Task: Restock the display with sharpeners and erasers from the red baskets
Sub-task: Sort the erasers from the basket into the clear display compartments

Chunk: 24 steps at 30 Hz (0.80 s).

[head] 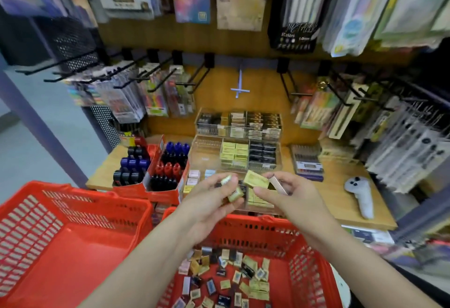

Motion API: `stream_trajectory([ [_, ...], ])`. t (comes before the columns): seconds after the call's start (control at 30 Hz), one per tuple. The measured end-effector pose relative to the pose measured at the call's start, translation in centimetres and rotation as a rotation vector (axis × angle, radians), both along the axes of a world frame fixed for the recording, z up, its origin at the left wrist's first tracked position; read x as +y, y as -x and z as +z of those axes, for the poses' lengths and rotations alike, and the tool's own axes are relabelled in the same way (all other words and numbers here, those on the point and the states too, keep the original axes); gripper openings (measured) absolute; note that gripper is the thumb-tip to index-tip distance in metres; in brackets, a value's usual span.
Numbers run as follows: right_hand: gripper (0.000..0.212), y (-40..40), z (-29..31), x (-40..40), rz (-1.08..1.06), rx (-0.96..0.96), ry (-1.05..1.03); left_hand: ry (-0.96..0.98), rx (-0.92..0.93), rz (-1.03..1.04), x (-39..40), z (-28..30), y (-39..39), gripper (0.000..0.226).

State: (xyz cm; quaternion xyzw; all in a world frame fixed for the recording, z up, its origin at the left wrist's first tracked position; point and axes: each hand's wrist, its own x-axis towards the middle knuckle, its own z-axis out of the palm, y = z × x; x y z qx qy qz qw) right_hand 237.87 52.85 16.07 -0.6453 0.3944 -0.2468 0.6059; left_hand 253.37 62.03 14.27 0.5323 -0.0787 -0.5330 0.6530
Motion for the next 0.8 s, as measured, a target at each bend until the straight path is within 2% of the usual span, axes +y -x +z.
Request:
stream_trajectory([
  [0.1, 0.027, -0.4, 0.1, -0.6, -0.005, 0.001, -0.146, 0.023, 0.109, 0.012, -0.3, 0.3, -0.6, 0.022],
  [0.2, 0.039, -0.6, -0.4, -0.7, -0.030, -0.050, -0.438, 0.038, 0.197, 0.000, -0.4, 1.0, -0.6, 0.025],
  [0.3, 0.041, -0.9, -0.3, -0.3, -0.088, -0.219, -0.732, -0.016, 0.076, -0.012, -0.4, 1.2, -0.1, 0.039],
  [0.47, 0.037, -0.2, -0.1, 0.8, 0.022, -0.357, -0.861, 0.071, 0.006, -0.100, 0.0, 1.3, 1.0, 0.040],
  [0.57, 0.038, -0.1, 0.0, 1.0, 0.013, -0.377, -0.781, 0.093, -0.136, -0.169, 0.4, 1.2, 1.4, 0.030],
  [0.7, 0.043, -0.4, -0.7, 1.3, -0.003, -0.329, -0.479, 0.036, -0.342, -0.215, 0.8, 1.1, 1.6, 0.031],
  [0.8, 0.029, -0.6, -1.6, 1.9, 0.041, -0.262, -0.230, -0.018, -0.407, -0.186, 0.8, 0.8, 1.6, 0.035],
])
